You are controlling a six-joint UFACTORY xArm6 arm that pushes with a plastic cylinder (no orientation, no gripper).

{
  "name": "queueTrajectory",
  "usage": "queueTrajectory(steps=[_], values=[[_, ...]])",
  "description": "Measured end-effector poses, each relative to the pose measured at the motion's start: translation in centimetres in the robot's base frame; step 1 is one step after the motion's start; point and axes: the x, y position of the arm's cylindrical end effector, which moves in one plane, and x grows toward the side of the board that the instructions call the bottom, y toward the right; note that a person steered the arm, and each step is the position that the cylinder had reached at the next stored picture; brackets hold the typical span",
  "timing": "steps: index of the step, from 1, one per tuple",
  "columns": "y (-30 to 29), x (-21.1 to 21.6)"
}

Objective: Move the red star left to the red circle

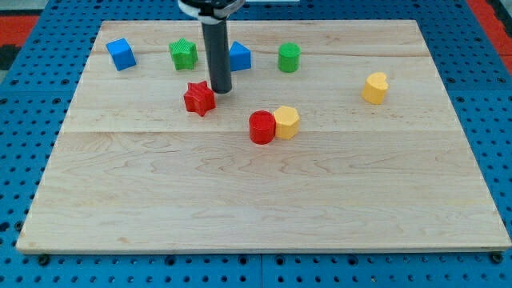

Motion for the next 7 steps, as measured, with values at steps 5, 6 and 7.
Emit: queueTrajectory(steps=[5,6,7], values=[[-2.6,4.1],[-2.4,5.7],[-0.7,5.7]])
